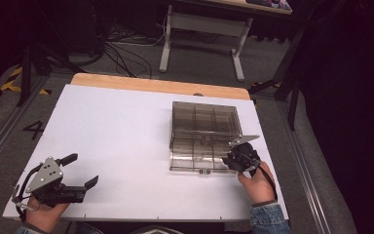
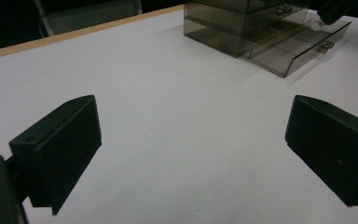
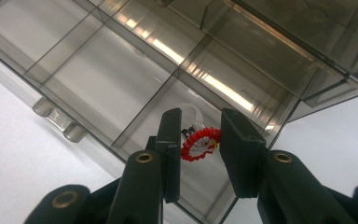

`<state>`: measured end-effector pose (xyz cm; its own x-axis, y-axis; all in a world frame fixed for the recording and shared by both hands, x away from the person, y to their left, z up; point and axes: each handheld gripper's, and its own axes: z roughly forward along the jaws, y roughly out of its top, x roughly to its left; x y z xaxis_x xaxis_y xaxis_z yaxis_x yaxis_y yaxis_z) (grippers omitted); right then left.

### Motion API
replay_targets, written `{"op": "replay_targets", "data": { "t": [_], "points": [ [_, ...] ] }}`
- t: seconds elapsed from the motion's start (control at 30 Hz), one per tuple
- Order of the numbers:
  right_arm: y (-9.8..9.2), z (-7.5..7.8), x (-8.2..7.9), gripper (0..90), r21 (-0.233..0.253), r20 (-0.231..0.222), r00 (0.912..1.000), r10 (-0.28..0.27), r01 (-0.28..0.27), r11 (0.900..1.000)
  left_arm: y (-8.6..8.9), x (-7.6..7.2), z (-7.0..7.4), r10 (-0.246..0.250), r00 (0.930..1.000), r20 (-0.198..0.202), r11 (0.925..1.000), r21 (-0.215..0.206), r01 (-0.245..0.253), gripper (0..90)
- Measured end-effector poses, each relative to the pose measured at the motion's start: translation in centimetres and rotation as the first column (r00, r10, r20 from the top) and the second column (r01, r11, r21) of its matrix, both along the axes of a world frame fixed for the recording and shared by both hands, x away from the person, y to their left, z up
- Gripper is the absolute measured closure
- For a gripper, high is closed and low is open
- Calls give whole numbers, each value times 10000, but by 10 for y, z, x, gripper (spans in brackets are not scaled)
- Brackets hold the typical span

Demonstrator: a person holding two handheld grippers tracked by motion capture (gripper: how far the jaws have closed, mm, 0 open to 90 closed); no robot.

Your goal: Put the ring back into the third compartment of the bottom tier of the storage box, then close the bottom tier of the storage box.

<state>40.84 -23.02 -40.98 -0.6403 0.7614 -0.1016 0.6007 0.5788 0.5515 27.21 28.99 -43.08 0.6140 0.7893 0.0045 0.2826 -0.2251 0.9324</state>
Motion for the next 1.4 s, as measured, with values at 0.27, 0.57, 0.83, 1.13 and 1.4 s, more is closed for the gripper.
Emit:
{"op": "replay_targets", "data": {
  "t": [0.27, 0.57, 0.83, 1.13, 1.4],
  "points": [
    [0, -4, 2, 685, -99, -246, 9997, -57, 55, 9999, 0, 0, 0, -14, 10000, 13, 10000, 20, 14, 41],
    [0, -1, 1, 666, -47, -99, 9999, -48, 47, 10000, 0, 0, 0, -6, 10000, 15, 10000, 26, 6, 42],
    [3, 13, -6, 764, 390, 535, 9984, 191, -212, 9990, 1, 0, 0, 18, 10000, 65, 10000, 44, -18, 42],
    [12, 19, -14, 846, 233, 803, 9921, 961, -982, 9949, 0, 0, 0, 6, 10000, 24, 10000, 35, -6, 41],
    [20, 19, -18, 855, 125, 799, 9808, 1779, -1794, 9837, 0, 0, 0, 11, 10000, 3, 10000, -21, -11, 42]
  ]
}}
